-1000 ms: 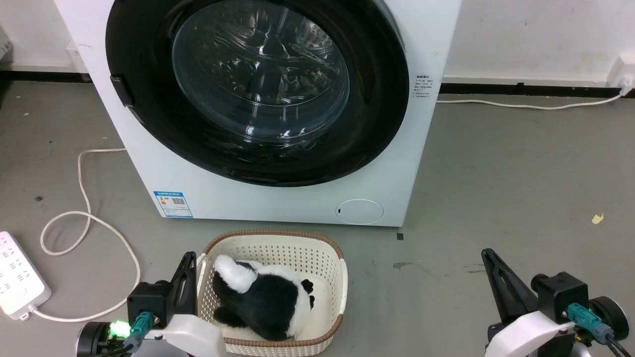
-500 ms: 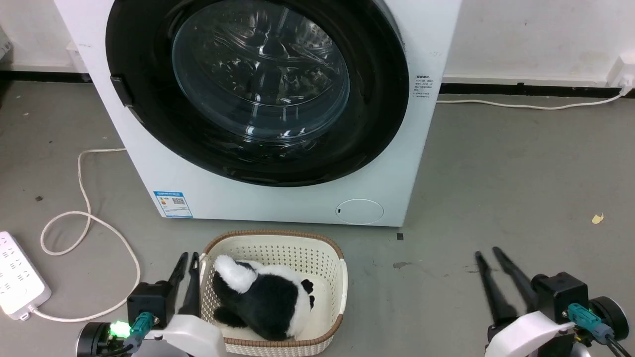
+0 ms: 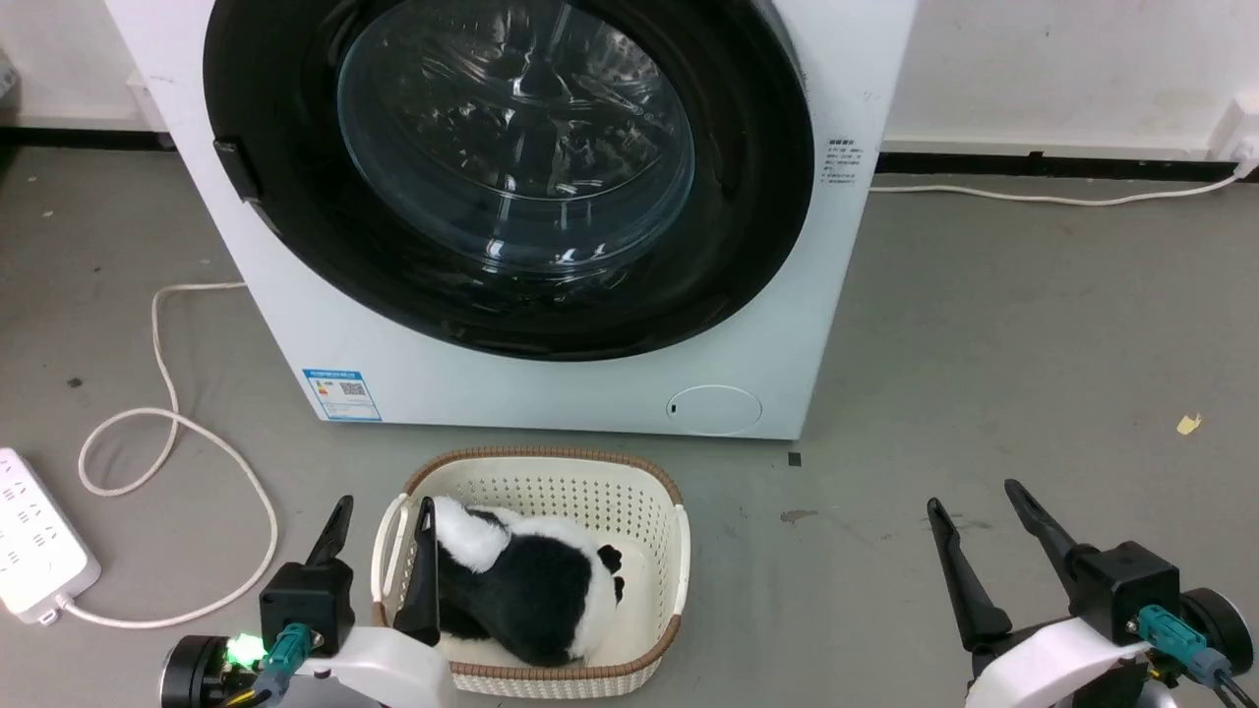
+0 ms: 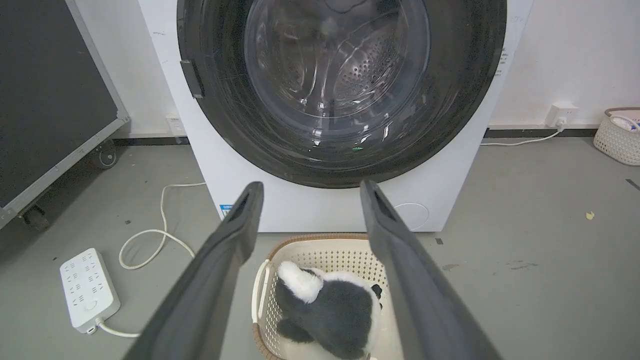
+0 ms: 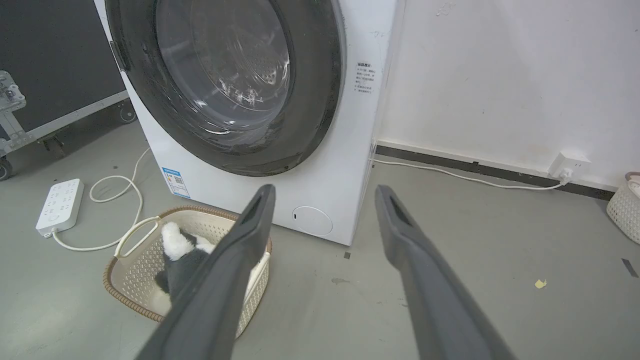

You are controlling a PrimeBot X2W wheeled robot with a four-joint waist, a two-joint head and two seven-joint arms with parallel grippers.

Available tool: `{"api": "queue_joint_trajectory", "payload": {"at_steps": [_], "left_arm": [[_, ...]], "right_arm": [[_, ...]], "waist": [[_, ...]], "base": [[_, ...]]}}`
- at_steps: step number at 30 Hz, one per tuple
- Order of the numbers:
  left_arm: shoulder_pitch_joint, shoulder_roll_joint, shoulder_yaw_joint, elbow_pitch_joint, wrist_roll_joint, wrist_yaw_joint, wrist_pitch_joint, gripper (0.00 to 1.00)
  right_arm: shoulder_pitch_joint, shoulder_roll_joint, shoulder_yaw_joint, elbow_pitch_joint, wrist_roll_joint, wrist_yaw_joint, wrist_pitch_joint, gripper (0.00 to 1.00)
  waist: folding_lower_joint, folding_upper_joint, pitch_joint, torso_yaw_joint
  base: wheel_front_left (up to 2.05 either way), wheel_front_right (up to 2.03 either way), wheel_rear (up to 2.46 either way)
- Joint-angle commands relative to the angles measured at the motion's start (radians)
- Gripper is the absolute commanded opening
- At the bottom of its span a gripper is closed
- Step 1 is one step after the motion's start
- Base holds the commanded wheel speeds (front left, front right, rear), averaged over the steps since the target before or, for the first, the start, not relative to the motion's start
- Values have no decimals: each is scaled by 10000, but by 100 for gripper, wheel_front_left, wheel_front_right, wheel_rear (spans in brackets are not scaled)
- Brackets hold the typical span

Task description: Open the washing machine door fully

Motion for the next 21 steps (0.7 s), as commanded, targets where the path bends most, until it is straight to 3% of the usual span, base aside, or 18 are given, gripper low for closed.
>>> {"api": "queue_joint_trajectory", "payload": {"at_steps": [1, 21], "left_arm": [[-46, 2, -12, -22, -25, 11, -88, 100], [-493, 5, -412, -163, -171, 141, -505, 100]], "right_arm": [[-20, 6, -32, -22, 86, -1, -88, 100], [-1312, -586, -181, -330, 747, -3, -43, 100]], "waist": [[0, 0, 48, 24], [0, 0, 957, 521]], "base": [[0, 0, 0], [0, 0, 0]]}}
